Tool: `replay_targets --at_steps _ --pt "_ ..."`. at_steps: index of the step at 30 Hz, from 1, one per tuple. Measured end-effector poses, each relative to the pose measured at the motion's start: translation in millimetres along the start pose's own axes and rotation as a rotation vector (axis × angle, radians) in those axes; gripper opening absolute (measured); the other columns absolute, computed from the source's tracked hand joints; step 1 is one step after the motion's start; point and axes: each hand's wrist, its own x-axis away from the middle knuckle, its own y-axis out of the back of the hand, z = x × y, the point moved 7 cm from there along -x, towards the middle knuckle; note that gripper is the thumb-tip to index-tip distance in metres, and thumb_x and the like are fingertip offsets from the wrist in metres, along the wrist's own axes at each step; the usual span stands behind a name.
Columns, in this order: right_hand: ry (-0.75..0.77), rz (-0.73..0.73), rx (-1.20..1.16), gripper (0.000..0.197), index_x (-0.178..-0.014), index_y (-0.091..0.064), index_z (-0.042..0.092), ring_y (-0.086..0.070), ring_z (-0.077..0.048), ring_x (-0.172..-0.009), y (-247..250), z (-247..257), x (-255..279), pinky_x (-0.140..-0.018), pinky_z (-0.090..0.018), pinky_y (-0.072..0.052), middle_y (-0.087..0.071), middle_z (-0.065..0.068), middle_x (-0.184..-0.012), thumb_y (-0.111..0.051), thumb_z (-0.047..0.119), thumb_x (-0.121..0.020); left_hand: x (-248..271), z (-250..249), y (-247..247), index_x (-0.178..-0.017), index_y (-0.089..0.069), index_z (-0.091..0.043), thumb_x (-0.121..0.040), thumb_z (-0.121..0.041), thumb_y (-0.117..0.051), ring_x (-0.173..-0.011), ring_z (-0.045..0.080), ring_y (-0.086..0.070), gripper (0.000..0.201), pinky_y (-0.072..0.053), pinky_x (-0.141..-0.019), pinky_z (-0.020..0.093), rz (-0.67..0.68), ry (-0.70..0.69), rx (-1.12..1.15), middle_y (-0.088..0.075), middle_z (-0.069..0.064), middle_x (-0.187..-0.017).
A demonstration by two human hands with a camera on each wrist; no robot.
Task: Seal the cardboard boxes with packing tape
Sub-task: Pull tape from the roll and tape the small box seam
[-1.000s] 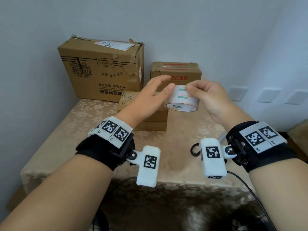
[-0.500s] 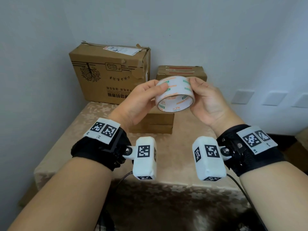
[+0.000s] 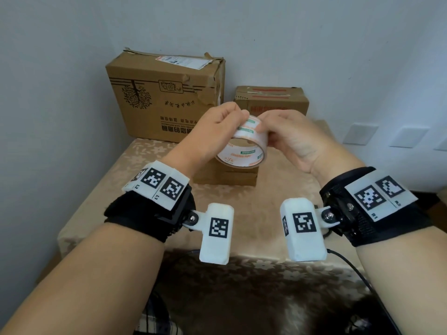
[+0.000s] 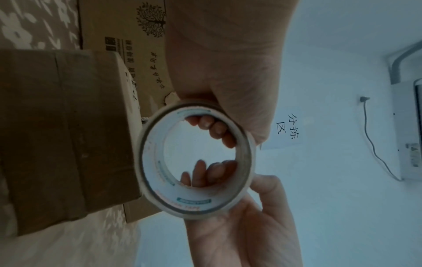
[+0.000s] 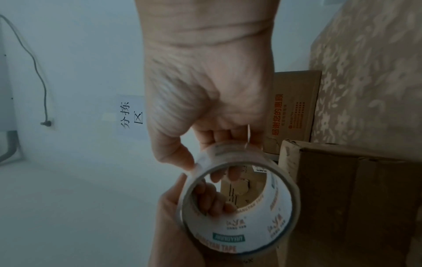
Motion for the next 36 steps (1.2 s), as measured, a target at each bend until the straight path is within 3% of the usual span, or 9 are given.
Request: replay_targets --at_steps 5,8,10,12,15,19,24,28,36 --pt "0.040 -0.011 -0.385 0.019 -0.063 -0.070 0.015 -0.057 -0.018 -0.075 1 0 1 -0.072 -0.030 -0.045 -0.064 -0.007 -0.074 -0.053 0.009 -0.068 -1 4 3 -0.073 -0.052 -0.018 -0.092 -0.025 -0.054 -0.069 0.014 -0.056 0.021 -0.042 -0.060 0.024 -0.001 0.041 0.253 -0.060 -0.001 -0.074" --pt "0.045 -0.047 -0.561 0.014 -0.071 -0.066 0.009 -0.058 -0.018 -0.074 8 -1 2 -0.070 -0.028 -0.048 -0.064 -0.009 -0.076 -0.052 0.008 -0.069 -1 12 5 -0.083 -0.057 -0.014 -0.084 -0.033 -0.054 -0.088 0.023 -0.051 0.019 -0.041 -0.082 0.042 0.060 0.085 0.404 -0.057 0.011 -0.091" --pt "0.044 -0.052 -0.634 0.013 -0.077 -0.062 0.006 -0.060 -0.018 -0.074 12 -2 2 -0.072 -0.027 -0.051 -0.063 -0.009 -0.079 -0.051 0.008 -0.069 1 19 3 -0.089 -0.059 -0.009 -0.085 -0.028 -0.052 -0.091 0.024 -0.053 0.022 -0.038 -0.090 0.048 0.112 0.106 0.461 -0.059 0.012 -0.092" --pt "0.030 -0.045 -0.591 0.012 -0.076 -0.060 0.006 -0.061 -0.017 -0.072 14 -4 2 -0.071 -0.026 -0.051 -0.064 -0.008 -0.075 -0.051 0.010 -0.069 2 24 4 -0.082 -0.060 -0.009 -0.083 -0.022 -0.050 -0.080 0.019 -0.058 0.017 -0.041 -0.086 0.043 0.117 0.122 0.483 -0.061 0.006 -0.080" --pt "0.017 -0.029 -0.354 0.013 -0.072 -0.059 0.008 -0.056 -0.012 -0.064 13 -4 4 -0.057 -0.020 -0.046 -0.060 -0.003 -0.066 -0.049 0.016 -0.069 2 20 9 -0.073 -0.056 -0.013 -0.081 -0.020 -0.050 -0.069 0.016 -0.055 0.012 -0.045 -0.069 0.034 0.113 0.118 0.488 -0.058 -0.001 -0.067" --pt "-0.009 0.023 -0.202 0.008 -0.068 -0.054 0.013 -0.050 -0.007 -0.058 8 -3 4 -0.050 -0.018 -0.042 -0.054 0.003 -0.062 -0.052 0.020 -0.068 1 10 8 -0.072 -0.054 -0.016 -0.075 -0.018 -0.055 -0.057 0.010 -0.054 0.004 -0.044 -0.053 0.020 0.134 0.094 0.355 -0.058 -0.005 -0.060" --pt "-0.048 0.040 0.004 0.006 -0.066 -0.058 0.015 -0.055 -0.010 -0.068 4 -4 5 -0.063 -0.025 -0.048 -0.058 0.006 -0.064 -0.058 0.021 -0.066 4 11 -1 -0.074 -0.060 -0.017 -0.078 -0.017 -0.064 -0.064 0.010 -0.059 0.005 -0.045 -0.057 0.020 0.164 0.071 0.148 -0.066 -0.004 -0.070" --pt "-0.049 0.043 0.136 0.013 -0.070 -0.061 0.014 -0.056 -0.019 -0.080 0 -3 6 -0.078 -0.039 -0.048 -0.058 0.002 -0.069 -0.061 0.012 -0.083 5 10 -5 -0.085 -0.062 -0.009 -0.083 -0.018 -0.067 -0.069 0.010 -0.057 0.010 -0.043 -0.064 0.020 0.191 0.035 0.016 -0.063 -0.002 -0.075" --pt "-0.102 -0.059 -0.205 0.008 -0.065 -0.049 0.013 -0.051 -0.013 -0.062 4 -8 6 -0.054 -0.027 -0.044 -0.049 -0.002 -0.066 -0.056 0.015 -0.063 4 18 0 -0.079 -0.064 -0.016 -0.074 -0.015 -0.060 -0.068 0.010 -0.061 0.006 -0.048 -0.062 0.020 0.157 0.077 0.293 -0.067 -0.004 -0.072"
